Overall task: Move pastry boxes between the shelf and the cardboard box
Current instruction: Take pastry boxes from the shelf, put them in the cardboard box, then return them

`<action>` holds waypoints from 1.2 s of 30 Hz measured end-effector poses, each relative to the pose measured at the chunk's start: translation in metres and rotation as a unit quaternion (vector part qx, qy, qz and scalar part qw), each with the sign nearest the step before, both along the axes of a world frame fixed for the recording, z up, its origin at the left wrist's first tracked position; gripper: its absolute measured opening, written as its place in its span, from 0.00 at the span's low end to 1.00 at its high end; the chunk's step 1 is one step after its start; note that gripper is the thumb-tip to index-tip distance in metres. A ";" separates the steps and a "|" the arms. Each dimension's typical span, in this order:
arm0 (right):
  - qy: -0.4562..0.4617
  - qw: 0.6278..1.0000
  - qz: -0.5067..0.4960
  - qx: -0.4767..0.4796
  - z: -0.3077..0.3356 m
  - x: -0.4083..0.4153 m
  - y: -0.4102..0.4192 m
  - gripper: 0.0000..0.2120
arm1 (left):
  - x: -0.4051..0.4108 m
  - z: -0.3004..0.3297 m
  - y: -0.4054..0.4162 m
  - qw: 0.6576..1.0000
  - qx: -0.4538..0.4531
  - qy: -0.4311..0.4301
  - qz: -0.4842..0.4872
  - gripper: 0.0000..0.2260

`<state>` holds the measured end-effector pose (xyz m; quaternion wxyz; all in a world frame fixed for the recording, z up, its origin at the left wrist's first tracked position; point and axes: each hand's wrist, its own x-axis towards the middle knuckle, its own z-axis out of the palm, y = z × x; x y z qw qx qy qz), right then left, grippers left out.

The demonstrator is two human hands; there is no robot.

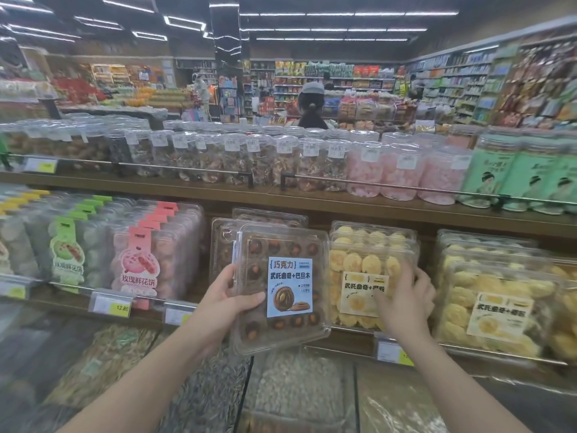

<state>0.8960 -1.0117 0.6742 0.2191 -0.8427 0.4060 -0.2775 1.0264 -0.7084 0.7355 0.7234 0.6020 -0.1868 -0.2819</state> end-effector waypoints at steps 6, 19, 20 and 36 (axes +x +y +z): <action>-0.029 0.981 0.166 0.099 0.018 0.017 0.033 0.35 | 0.001 0.000 -0.003 1.000 0.004 -0.006 -0.008 0.23; -0.023 0.902 0.285 0.323 0.042 0.041 0.075 0.40 | 0.037 -0.002 0.023 0.998 0.001 -0.024 -0.063 0.23; -0.025 0.911 0.274 0.308 0.042 0.045 0.080 0.36 | 0.046 -0.004 0.025 0.997 0.006 -0.037 -0.069 0.24; -0.084 0.989 0.041 0.112 -0.018 0.141 0.144 0.20 | 0.169 -0.072 -0.007 0.947 0.191 -0.238 0.104 0.29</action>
